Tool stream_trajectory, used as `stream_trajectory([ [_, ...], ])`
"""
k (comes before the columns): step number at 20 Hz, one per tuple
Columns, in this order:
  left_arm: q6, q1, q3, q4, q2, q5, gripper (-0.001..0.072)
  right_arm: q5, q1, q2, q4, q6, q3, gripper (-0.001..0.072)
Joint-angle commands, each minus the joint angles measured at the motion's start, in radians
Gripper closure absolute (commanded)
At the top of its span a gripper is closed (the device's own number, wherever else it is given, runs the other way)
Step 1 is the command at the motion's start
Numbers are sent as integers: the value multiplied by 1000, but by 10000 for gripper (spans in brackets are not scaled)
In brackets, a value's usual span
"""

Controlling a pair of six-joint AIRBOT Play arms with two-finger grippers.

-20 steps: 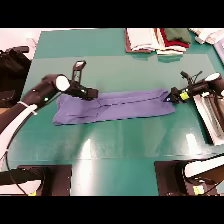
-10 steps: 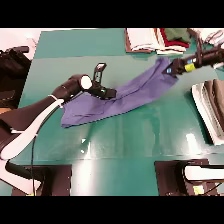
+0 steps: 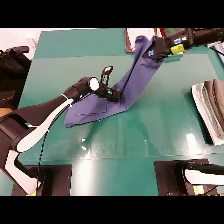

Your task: Fold the shirts.

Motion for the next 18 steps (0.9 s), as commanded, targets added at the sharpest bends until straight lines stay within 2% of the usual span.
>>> stream_trajectory([
  [1, 2, 40, 33, 2, 6, -57, 680, -16, 71, -3, 1, 31, 14, 694],
  [4, 2, 140, 55, 48, 102, -116, 680, -71, 132, -3, 10, 37, 14, 694],
  [8, 3, 341, 56, 193, 356, -190, 680, -202, 246, -52, 155, 21, 13, 694],
  [10, 3, 439, 56, 267, 494, -216, 680, -293, 349, -119, 211, -6, 13, 694],
  [12, 2, 513, 56, 335, 615, -224, 680, -443, 473, -205, 266, -39, 13, 692],
  [13, 2, 542, 56, 348, 663, -225, 680, -529, 535, -254, 294, -68, 13, 637],
  [14, 2, 567, 56, 349, 707, -225, 680, -610, 590, -300, 333, -93, 13, 425],
  [15, 3, 581, 56, 350, 739, -225, 680, -659, 628, -336, 356, -102, 14, 354],
  [17, 3, 590, 56, 354, 774, -225, 679, -692, 651, -367, 344, -106, 14, 355],
  [18, 4, 590, 55, 352, 779, -233, 680, -678, 635, -359, 292, -106, 13, 356],
])
